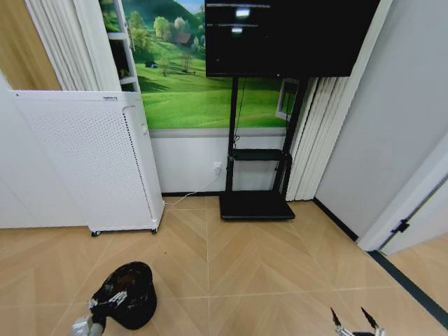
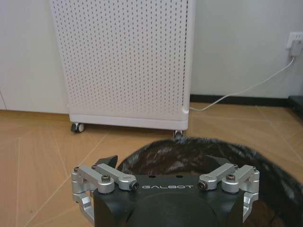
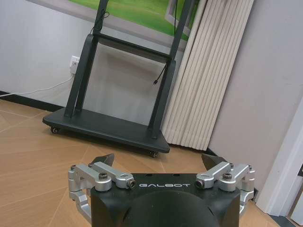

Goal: Pick up the trash bin and place the garbage on the floor into it.

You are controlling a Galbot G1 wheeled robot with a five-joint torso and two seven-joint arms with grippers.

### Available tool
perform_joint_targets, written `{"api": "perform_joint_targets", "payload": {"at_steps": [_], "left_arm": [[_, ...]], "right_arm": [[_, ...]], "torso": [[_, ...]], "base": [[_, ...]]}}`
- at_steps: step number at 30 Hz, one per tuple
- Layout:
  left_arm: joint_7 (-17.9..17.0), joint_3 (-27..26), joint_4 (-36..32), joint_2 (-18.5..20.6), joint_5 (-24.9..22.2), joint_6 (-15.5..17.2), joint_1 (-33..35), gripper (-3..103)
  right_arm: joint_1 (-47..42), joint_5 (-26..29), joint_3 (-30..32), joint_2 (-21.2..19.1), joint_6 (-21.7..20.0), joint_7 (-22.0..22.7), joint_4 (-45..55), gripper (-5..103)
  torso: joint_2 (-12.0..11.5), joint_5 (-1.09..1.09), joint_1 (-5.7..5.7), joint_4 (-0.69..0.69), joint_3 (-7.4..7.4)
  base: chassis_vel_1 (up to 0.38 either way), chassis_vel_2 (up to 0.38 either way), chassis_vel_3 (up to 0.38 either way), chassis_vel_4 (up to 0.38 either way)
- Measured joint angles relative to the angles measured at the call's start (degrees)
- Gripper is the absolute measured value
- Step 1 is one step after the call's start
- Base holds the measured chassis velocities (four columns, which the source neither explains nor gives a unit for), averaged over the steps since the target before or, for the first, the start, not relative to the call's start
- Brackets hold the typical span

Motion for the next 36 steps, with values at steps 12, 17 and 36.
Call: {"api": "perform_joint_targets", "payload": {"at_steps": [12, 17, 36], "left_arm": [[-5.8, -5.8, -18.5, 9.7, -5.1, 4.8, 3.8, 100], [-6.9, -7.3, -21.4, 12.0, -6.1, 6.0, 4.0, 100], [-3.9, -7.0, -26.4, 13.2, -4.0, 6.0, 4.2, 100]], "right_arm": [[-1.5, 4.0, 5.2, -4.6, -0.2, 1.8, 6.7, 100], [-2.4, 6.5, 8.6, -8.1, -1.1, 2.6, 9.7, 100], [-4.4, 7.9, 13.0, -8.1, -2.0, 3.1, 13.1, 100]], "torso": [[0.0, 0.02, 0.0, -0.02, 0.0], [0.0, 0.0, 0.0, 0.02, 0.01], [0.4, 0.01, 0.17, 0.05, 0.21]], "base": [[0.0, 0.0, 0.0, 0.0], [0.0, 0.0, 0.0, 0.0], [0.0, 0.0, 0.0, 0.0]]}}
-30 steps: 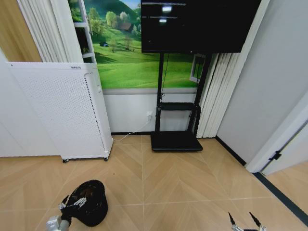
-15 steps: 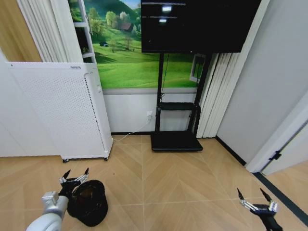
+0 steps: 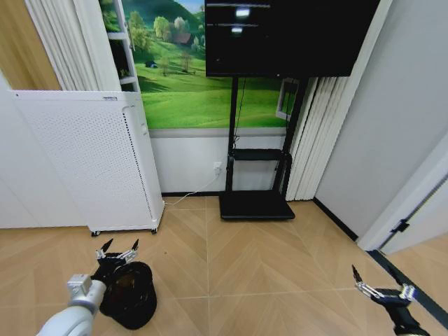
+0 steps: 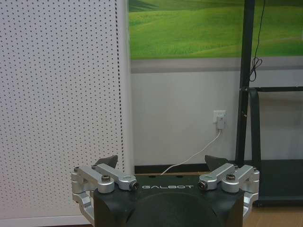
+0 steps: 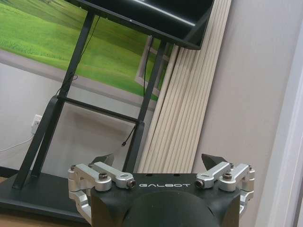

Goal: Pick up the trash bin and place the garbage on the floor into it.

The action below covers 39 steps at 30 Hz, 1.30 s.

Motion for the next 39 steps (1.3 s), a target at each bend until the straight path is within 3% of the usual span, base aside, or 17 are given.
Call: {"api": "perform_joint_targets", "payload": {"at_steps": [21, 31, 39], "left_arm": [[0.4, -0.4, 0.8, 0.1, 0.7, -1.0, 0.3, 100], [0.3, -0.6, 0.7, 0.3, 0.6, -0.9, 0.8, 100], [0.2, -0.3, 0.9, 0.6, 0.1, -0.9, 0.2, 100]], "right_arm": [[-2.1, -0.6, 2.1, 1.3, 1.3, -1.0, 0.2, 100], [-2.1, -0.2, 2.6, 1.2, 1.4, -1.5, 1.6, 100], [-1.8, 0.0, 2.6, 0.9, 1.0, -1.7, 2.0, 100]], "torso": [[2.9, 0.0, 0.97, 0.0, 1.99], [6.7, 0.0, 2.13, 0.0, 4.61], [8.5, 0.0, 2.79, -0.01, 5.72]], "base": [[0.0, 0.0, 0.0, 0.0], [0.0, 0.0, 0.0, 0.0], [0.0, 0.0, 0.0, 0.0]]}}
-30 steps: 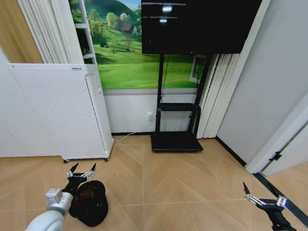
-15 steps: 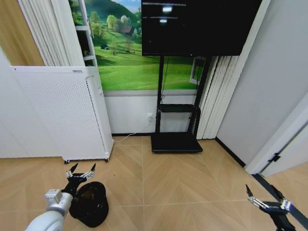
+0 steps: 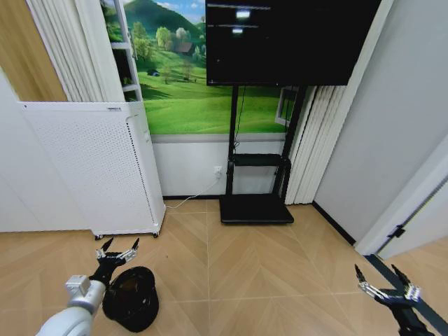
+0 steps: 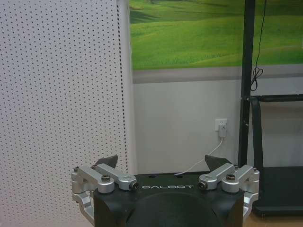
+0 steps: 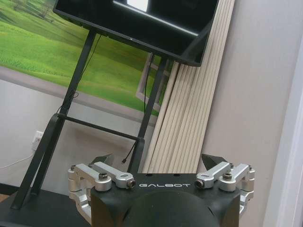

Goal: Pick up the trash bin and place the garbage on the floor into it.

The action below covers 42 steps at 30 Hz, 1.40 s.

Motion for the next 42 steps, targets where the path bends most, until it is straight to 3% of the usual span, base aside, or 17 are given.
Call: {"api": "perform_joint_targets", "payload": {"at_steps": [31, 37, 42], "left_arm": [[0.7, 1.8, 2.3, 0.5, -0.5, 0.0, -2.1, 100], [1.1, 2.4, 1.1, 1.2, -0.5, 0.4, -2.1, 100], [0.8, 2.9, -0.1, 1.8, -1.4, 1.0, -2.7, 100]], "right_arm": [[0.6, 0.2, -0.1, -0.7, -2.7, -0.4, 4.4, 100], [0.9, 1.4, -1.3, -3.2, -4.8, 0.3, 6.8, 100], [3.7, 3.8, -4.4, -8.2, -8.9, 4.6, 9.4, 100]], "torso": [[7.1, 0.0, 2.62, 0.0, 4.47], [8.5, 0.0, 3.17, 0.0, 5.29], [10.2, 0.01, 3.88, 0.0, 6.27]], "base": [[0.0, 0.0, 0.0, 0.0], [0.0, 0.0, 0.0, 0.0], [0.0, 0.0, 0.0, 0.0]]}}
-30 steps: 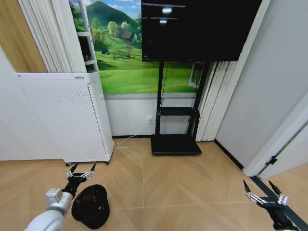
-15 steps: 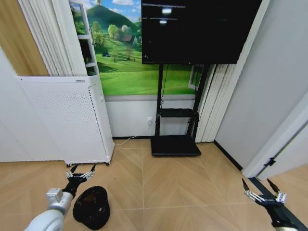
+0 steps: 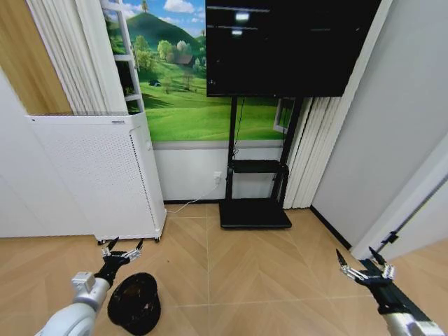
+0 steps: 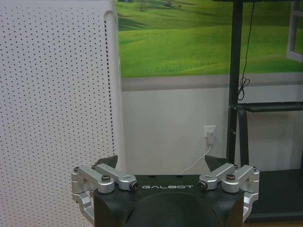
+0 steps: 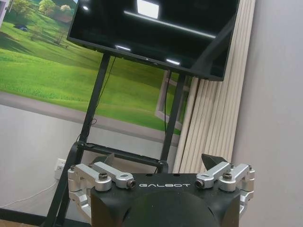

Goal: Pick up the trash bin and place the garbage on the floor into it.

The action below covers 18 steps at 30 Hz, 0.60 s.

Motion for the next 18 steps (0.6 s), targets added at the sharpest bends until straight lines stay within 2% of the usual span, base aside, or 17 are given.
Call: {"api": "perform_joint_targets", "payload": {"at_steps": [3, 5, 18], "left_arm": [[0.0, 0.1, -0.2, 0.0, 0.0, 0.1, 0.0, 100], [0.0, 0.8, -0.8, -0.1, 0.1, 0.4, 0.1, 100], [0.1, 1.4, -1.6, -0.4, 0.5, 0.9, 0.2, 100]], "right_arm": [[0.5, 0.6, -0.7, -1.0, -0.6, 0.4, 0.3, 100], [2.4, 1.5, -3.8, -3.3, -1.4, 1.0, 0.8, 100], [6.6, 0.9, -10.0, -6.0, -1.6, 1.1, 1.4, 100]], "torso": [[0.3, -0.01, 0.12, 0.0, 0.15], [1.0, -0.02, 0.44, 0.01, 0.6], [3.1, -0.01, 1.25, 0.0, 1.81]], "base": [[0.0, 0.0, 0.0, 0.0], [0.0, 0.0, 0.0, 0.0], [0.0, 0.0, 0.0, 0.0]]}}
